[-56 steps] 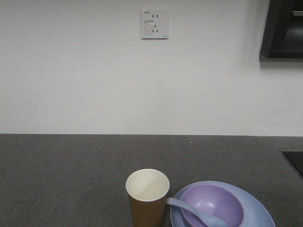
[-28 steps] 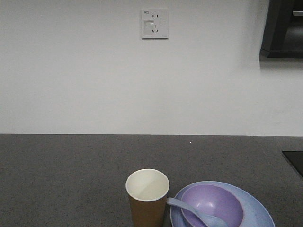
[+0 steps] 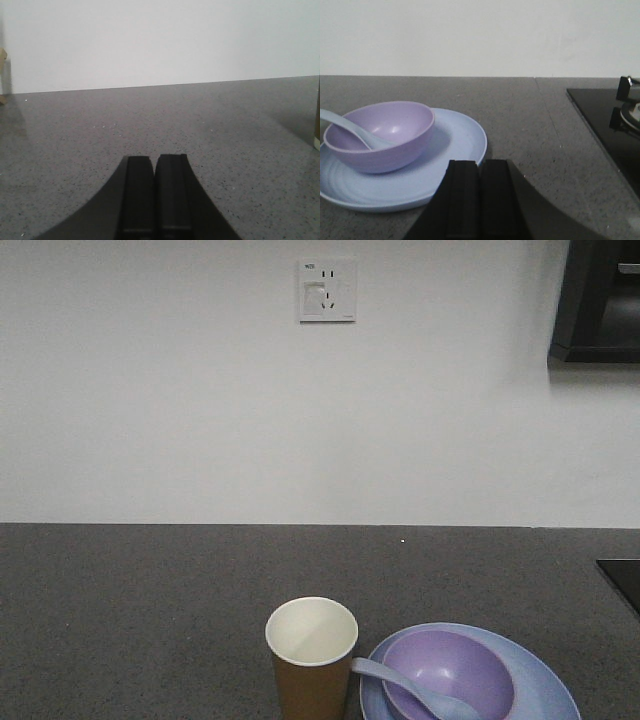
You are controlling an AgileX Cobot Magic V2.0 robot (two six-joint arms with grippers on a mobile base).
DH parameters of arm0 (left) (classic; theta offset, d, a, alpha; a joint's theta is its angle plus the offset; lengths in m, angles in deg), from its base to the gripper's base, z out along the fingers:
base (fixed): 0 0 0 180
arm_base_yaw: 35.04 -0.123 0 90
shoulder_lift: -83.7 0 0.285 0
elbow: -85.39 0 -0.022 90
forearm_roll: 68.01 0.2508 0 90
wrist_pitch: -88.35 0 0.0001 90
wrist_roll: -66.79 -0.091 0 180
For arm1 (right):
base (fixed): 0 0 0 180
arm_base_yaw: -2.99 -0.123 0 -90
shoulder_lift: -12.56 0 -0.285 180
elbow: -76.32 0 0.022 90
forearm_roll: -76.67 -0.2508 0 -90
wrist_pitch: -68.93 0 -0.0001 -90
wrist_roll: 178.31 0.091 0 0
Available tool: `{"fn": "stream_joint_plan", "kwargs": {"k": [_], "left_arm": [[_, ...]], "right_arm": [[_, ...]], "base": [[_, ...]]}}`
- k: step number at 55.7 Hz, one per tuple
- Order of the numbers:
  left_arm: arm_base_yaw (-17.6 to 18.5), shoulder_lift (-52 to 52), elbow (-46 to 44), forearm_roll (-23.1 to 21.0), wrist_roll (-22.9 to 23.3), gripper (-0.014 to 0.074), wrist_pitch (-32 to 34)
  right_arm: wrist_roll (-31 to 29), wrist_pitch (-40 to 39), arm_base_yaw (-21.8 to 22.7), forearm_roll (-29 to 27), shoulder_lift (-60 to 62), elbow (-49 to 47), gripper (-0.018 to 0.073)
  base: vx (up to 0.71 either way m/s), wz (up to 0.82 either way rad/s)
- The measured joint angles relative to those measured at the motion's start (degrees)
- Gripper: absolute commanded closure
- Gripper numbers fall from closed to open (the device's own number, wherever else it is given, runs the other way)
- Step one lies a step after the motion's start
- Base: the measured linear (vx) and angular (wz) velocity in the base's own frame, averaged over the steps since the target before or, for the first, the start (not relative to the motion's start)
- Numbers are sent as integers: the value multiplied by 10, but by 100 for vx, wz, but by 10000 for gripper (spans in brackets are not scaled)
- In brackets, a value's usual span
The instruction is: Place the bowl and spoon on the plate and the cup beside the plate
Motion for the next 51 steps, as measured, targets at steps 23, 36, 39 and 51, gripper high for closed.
{"fn": "stream_joint_plan", "kwargs": {"k": [23, 36, 39, 51], "left_arm": [[0, 0, 0, 0, 0, 599, -4], [0, 0, 0, 0, 0, 599, -4], [0, 0, 0, 0, 0, 599, -4], [0, 0, 0, 0, 0, 599, -4]], "right_arm": [[-23, -23, 0, -46, 81, 61, 568], [-24, -23, 0, -46, 81, 61, 568], [-24, -23, 0, -46, 81, 61, 568], [-24, -23, 0, -46, 81, 61, 568]], "base": [[0, 0], [0, 0], [0, 0], [0, 0]]}}
